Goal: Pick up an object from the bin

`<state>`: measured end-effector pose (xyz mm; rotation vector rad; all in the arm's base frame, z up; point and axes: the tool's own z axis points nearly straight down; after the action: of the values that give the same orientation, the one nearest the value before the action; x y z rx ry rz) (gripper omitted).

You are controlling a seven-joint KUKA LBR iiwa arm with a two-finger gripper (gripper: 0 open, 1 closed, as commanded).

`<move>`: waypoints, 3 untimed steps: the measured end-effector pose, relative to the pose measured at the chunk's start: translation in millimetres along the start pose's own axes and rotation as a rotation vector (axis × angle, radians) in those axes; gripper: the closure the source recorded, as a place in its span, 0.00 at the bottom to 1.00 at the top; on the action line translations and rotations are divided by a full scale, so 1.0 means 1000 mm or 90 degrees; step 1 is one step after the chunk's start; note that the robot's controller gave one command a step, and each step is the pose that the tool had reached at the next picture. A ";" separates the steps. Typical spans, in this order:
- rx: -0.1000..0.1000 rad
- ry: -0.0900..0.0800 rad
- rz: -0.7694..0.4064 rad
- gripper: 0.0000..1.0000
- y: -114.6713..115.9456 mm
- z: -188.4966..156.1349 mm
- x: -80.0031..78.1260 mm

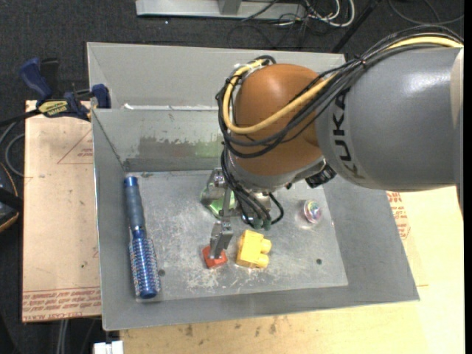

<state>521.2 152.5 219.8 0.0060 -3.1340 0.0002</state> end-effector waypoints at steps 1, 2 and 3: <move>-0.002 -0.010 -0.235 0.00 -0.047 0.145 -0.028; -0.001 -0.013 -0.235 1.00 -0.047 0.142 -0.030; -0.001 -0.012 -0.234 0.00 -0.048 0.144 -0.029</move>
Offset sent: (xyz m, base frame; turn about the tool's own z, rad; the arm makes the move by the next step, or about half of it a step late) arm 0.0240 -0.0497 -0.1498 -0.3709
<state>549.2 104.6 75.3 0.5831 -3.0984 -0.0045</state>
